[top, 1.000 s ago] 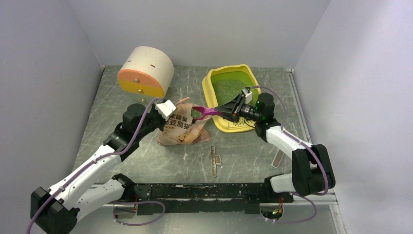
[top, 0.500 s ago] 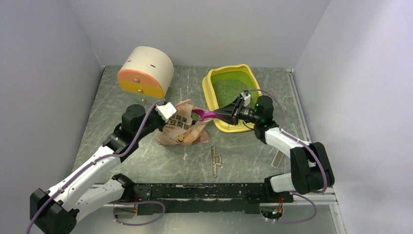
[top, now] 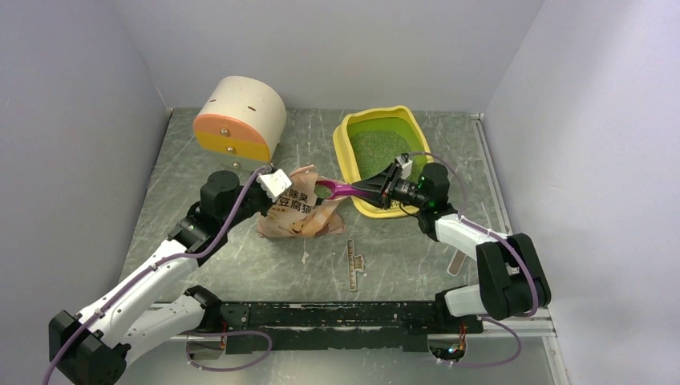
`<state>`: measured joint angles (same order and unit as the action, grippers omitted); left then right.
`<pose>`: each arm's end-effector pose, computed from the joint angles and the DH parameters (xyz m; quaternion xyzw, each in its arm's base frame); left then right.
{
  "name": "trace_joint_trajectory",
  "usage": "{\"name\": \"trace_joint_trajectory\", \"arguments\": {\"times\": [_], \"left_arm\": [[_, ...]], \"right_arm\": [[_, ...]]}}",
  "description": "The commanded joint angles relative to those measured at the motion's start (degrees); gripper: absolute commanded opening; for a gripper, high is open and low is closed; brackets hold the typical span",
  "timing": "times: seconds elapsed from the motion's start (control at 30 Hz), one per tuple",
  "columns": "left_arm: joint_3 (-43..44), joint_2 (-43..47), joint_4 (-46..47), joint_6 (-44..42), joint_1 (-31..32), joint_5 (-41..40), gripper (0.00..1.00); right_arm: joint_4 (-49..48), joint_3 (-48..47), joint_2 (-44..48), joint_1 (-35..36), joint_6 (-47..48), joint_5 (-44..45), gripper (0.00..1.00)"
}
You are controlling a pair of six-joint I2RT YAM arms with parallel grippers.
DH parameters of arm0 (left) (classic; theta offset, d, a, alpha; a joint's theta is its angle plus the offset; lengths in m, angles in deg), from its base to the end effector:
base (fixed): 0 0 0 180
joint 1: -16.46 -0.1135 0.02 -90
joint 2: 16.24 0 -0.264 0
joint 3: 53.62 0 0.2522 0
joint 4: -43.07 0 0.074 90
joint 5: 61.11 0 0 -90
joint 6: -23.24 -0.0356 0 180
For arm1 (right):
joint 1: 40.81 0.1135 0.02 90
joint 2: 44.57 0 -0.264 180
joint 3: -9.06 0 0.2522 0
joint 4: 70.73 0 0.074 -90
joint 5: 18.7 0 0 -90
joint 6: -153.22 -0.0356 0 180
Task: Fill the litter box with clean litter
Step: 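Scoop the cat litter from the cat litter bag.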
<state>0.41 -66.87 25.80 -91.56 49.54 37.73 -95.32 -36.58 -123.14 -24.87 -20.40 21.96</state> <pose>0.1732 -0.1194 0.3064 0.4214 0.6640 -0.1049 0.6087 0.2575 0.1016 0.2211 0.1562 0.7231 0.6576 0.1425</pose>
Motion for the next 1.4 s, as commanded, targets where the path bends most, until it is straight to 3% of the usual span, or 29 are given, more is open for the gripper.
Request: {"name": "trace_joint_trajectory", "arguments": {"times": [0.0, 0.37, 1.37], "left_arm": [[3.8, 1.0, 1.2, -0.6, -0.3, -0.4, 0.05], [3.5, 3.0, -1.8, -1.1, -0.3, -0.7, 0.05], [5.6, 1.3, -2.0, 1.2, -0.3, -4.4, 0.05]], "right_arm": [[-3.9, 0.3, 1.3, -2.1, -1.4, -2.2, 0.00], [2.2, -0.1, 6.0, -8.3, 1.4, -5.9, 0.00], [10.3, -1.1, 12.8, -17.3, 4.5, -10.3, 0.00]]}}
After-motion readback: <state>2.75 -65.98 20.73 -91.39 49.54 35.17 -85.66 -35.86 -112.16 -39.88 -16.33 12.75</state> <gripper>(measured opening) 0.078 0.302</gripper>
